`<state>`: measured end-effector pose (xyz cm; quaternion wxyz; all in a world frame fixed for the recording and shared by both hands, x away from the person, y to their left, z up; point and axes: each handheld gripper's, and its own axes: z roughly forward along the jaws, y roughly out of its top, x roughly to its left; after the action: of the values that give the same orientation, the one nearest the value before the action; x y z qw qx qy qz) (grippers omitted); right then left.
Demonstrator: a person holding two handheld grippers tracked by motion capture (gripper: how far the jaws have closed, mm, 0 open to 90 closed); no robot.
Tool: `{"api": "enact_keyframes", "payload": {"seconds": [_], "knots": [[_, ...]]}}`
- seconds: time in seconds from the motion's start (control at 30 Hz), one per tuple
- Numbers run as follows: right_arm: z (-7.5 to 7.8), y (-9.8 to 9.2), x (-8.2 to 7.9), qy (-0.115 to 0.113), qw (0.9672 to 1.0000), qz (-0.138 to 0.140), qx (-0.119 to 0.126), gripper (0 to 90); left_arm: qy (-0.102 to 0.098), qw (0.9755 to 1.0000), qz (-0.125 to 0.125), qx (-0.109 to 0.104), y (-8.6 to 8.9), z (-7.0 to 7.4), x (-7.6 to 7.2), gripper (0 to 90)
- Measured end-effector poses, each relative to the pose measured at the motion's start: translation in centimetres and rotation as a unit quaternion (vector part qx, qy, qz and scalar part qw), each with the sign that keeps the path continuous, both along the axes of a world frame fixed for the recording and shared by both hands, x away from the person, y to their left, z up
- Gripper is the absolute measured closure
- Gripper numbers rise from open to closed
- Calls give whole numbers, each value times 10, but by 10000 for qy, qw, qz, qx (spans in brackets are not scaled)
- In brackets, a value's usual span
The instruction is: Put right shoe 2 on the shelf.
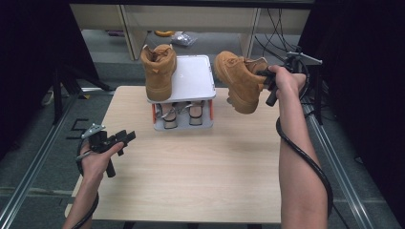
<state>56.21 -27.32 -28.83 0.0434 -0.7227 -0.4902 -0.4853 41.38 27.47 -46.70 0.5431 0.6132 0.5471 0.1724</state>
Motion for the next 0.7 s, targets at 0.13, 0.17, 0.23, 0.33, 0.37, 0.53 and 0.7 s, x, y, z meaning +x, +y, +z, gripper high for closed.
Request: {"api": "enact_keyframes", "payload": {"seconds": [0.13, 0.17, 0.23, 0.33, 0.37, 0.53, 0.7], "knots": [[2, 2, 1, -13, 10000, 25, 21, 810, -1, 10000, -1, -7, 0, 0, 0, 496], [2, 3, 1, -31, 10000, 15, -9, 810, -5, 10000, -3, -5, 0, 0, 0, 496], [4, 5, 2, -1, 10000, -18, 16, 810, -2, 10000, -3, -4, 0, 0, 0, 497], [4, 8, 3, -9, 10000, 8, 20, 809, -3, 10000, -5, -3, 0, 0, 0, 497], [5, 9, 3, -47, 10000, 18, 36, 808, 0, 10000, -6, -3, 0, 0, 0, 497], [6, 13, 5, -75, 10000, 31, 34, 807, 5, 10000, -3, 2, 1, 0, 0, 497], [7, 18, 7, -86, 9999, 28, 102, 806, 7, 10000, 11, -16, 2, 0, 0, 497]]}}
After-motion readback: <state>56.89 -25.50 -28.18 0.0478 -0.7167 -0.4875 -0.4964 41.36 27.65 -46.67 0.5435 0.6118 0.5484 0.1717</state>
